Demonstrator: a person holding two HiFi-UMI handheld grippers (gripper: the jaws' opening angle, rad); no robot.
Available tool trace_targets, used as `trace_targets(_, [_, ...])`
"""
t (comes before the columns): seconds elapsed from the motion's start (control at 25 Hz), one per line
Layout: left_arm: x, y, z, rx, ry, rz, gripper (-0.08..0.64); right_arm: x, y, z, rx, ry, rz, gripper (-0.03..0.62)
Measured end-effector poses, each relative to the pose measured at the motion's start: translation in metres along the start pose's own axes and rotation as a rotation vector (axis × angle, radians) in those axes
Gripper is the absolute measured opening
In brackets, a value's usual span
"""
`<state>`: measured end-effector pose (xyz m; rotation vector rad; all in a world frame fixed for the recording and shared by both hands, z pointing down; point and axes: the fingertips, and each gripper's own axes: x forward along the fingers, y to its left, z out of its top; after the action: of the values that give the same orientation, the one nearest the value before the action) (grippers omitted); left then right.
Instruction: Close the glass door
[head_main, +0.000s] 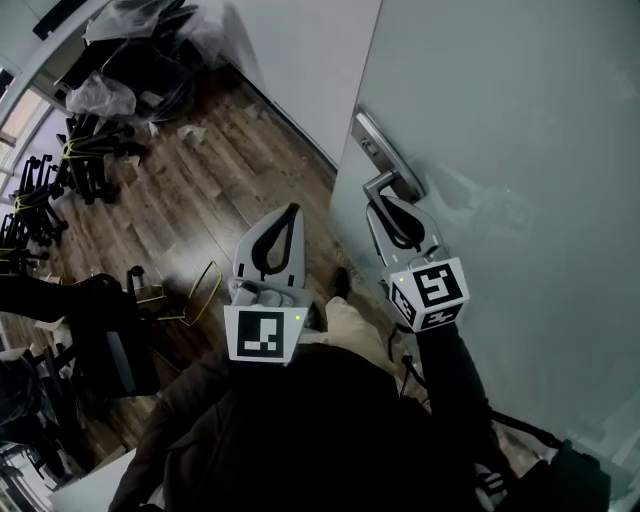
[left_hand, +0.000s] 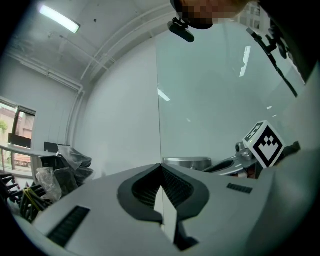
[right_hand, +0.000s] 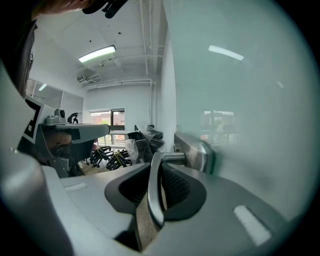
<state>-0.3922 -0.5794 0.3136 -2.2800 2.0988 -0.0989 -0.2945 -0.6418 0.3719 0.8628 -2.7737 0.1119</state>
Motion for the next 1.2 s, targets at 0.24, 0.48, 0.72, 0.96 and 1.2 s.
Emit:
trace_targets(0.24, [-0.030,0.006,0.003,0.004,0.001,0.033,-0.003,-0.001,0.039,0.004,-0.020,0.008,0.057,0.066])
trace_targets(0.48, [-0.062,0.012,0.010,0.034,-0.011,0.121,-0.003,-0.009,0.077,0.001,-0.030,0.014,0.113,0.066])
trace_targets(0.72, [-0.098,0.005,0.020,0.040,-0.023,0.235,-0.003,-0.019,0.110,0.003,-0.033,0.013,0.194,0.066])
trace_targets(0.96, [-0.157,-0.018,0.015,0.019,0.015,0.338,-0.003,-0.035,0.149,0.007,-0.047,0.021,0.274,0.069])
trace_targets(1.2, [-0.222,-0.024,-0.010,-0.021,0.030,0.437,-0.003,-0.041,0.189,-0.006,-0.055,0.025,0.325,0.069])
